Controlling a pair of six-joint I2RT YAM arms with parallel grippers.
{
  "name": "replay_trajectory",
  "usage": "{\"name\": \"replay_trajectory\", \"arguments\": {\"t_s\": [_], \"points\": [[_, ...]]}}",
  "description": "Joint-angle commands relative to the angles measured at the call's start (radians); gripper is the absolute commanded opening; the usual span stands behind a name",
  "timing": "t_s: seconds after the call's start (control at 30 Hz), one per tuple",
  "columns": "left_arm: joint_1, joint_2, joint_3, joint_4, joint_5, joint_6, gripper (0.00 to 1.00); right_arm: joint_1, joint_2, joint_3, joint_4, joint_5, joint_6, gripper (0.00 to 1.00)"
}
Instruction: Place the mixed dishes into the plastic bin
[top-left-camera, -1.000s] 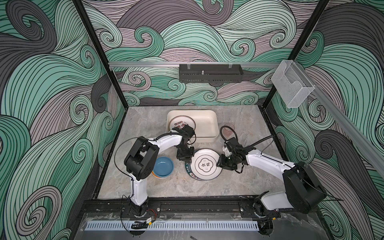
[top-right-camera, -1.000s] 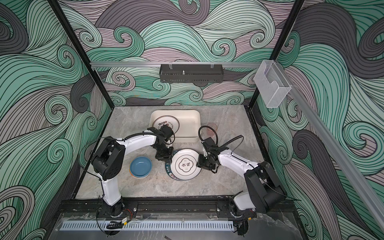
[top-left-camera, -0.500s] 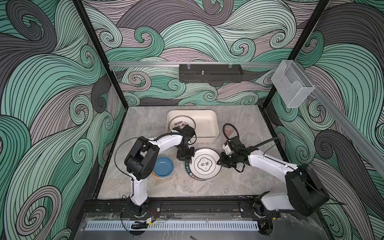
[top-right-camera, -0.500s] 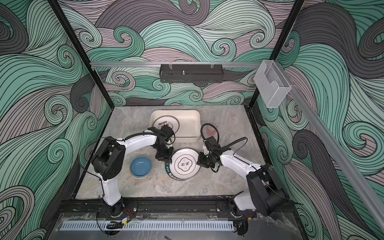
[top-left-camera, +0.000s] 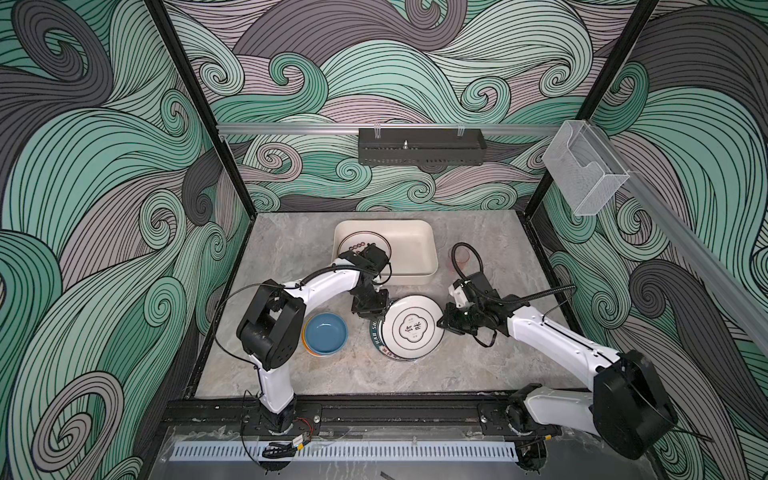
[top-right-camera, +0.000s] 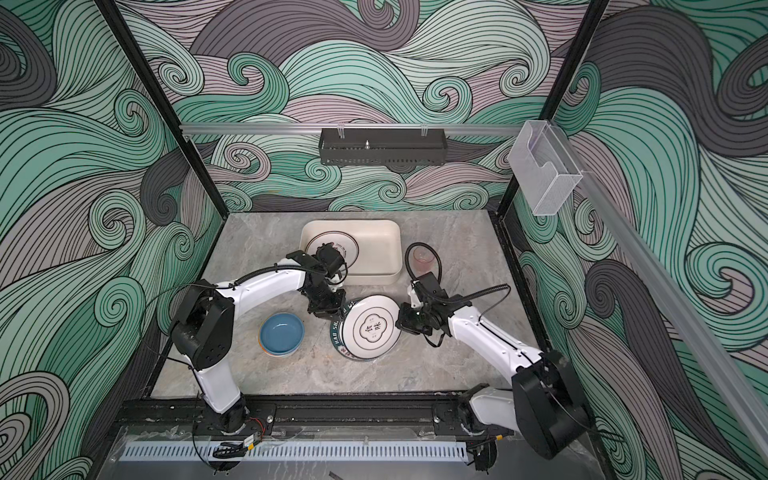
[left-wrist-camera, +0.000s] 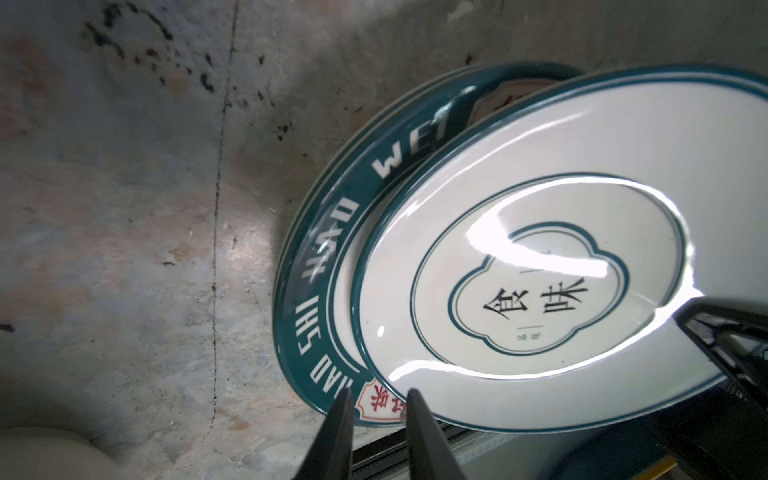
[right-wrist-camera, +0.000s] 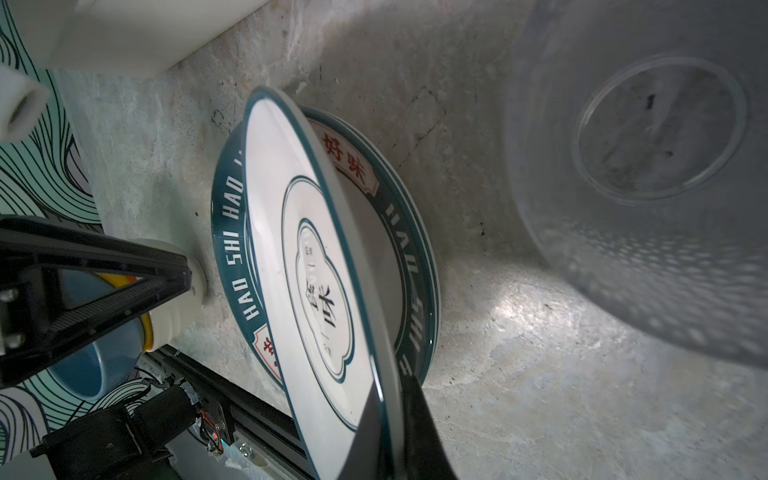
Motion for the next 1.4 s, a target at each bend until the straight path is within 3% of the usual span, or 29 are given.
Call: {"name": "replay_trajectory", "arguments": {"t_s": [0.0,0.3,0.77,1.37], "points": [[0.007,-0.062,0.029,-0.030,-0.020,-0.005,0.30,0.000,-0.039,0.026,-0.098,0.064,-0.019,0.00],[0.032,-0.167,0.024,-0.040,-0.039,-0.016,0.37,0.000,-0.095,0.090,-0.160,0.064,-0.032,0.00],[0.130,-0.314,-0.011,-0.027,0.019,-0.025,0.48,0.000,-0.095,0.232,-0.189,0.000,-0.028,0.00],[0.337,-0.453,-0.021,-0.049,0.084,-0.001,0.53,0.000,0.115,0.477,-0.143,-0.027,-0.036,0.00]]}}
